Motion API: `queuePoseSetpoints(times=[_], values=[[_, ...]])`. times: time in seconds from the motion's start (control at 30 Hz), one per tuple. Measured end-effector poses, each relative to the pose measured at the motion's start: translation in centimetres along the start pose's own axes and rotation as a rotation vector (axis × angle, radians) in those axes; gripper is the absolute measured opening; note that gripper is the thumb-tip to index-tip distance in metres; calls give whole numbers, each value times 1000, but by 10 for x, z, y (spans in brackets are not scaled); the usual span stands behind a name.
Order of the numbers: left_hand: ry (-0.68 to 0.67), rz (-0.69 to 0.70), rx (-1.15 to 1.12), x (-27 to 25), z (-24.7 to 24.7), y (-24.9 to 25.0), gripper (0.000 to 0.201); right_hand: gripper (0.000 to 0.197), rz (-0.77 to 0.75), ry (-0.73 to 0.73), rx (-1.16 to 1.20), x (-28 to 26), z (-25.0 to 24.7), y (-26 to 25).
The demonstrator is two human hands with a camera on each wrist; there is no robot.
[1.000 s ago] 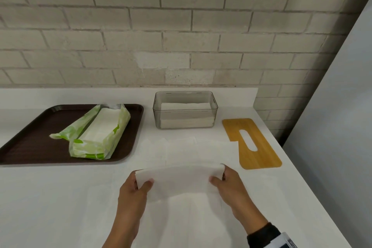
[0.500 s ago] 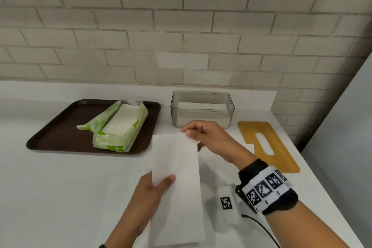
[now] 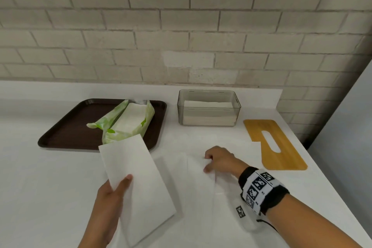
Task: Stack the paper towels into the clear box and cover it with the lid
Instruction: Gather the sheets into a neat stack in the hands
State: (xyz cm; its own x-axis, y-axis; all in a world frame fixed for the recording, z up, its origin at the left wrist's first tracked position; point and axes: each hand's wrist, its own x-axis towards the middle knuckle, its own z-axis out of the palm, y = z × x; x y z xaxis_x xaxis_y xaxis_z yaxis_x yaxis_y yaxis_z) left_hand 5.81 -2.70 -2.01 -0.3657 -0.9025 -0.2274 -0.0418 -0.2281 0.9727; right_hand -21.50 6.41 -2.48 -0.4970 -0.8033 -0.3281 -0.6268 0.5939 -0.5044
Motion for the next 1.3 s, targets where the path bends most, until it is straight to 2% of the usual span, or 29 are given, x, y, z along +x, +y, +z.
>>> queuePoseSetpoints(times=[0.07,0.17,0.23,0.3,0.37,0.43,0.5,0.57,0.6,0.73,0.83,0.93,1.0,1.07,1.13,1.23,1.3], values=[[14,13,-16,0,-2,3,19,16,-145,98,398,-11,-11,1],[17,12,-80,0,0,8,23,18,-331,55,1074,-35,-29,-5],[-15,-1,-148,-1,8,14,18,29,-450,18,1289,-50,-40,-16],[-56,-13,-201,-3,18,20,13,29,-541,42,1336,-60,-47,-33],[-113,-32,-233,-6,29,24,15,16,-596,107,1285,-64,-47,-55],[-182,-58,-237,-8,38,26,20,8,-600,244,1103,-61,-36,-76],[-245,-84,-201,-11,45,26,23,18,-553,421,808,-51,-18,-89],[-267,-105,-196,-14,49,25,28,19,-455,557,566,-39,1,-95],[-266,-118,-209,-15,50,25,32,15,-403,600,492,-35,9,-97],[-230,-186,-269,-19,48,22,41,29,-265,635,351,-32,29,-103],[-255,-161,-215,-22,43,20,34,26,-280,591,337,-31,34,-107],[-169,-141,-183,-19,33,16,29,18,-269,464,516,-25,23,-104],[-116,-143,-199,-17,21,15,28,14,-182,387,646,-15,8,-95],[-74,-152,-218,-17,8,14,27,15,-64,336,652,2,-4,-79],[-39,-152,-241,-17,-4,13,27,19,41,266,508,21,-7,-63],[-7,-145,-256,-18,-14,13,30,11,144,24,62,38,6,-48],[-1,-143,-248,-18,-18,11,33,30,162,-47,-33,43,20,-43]])
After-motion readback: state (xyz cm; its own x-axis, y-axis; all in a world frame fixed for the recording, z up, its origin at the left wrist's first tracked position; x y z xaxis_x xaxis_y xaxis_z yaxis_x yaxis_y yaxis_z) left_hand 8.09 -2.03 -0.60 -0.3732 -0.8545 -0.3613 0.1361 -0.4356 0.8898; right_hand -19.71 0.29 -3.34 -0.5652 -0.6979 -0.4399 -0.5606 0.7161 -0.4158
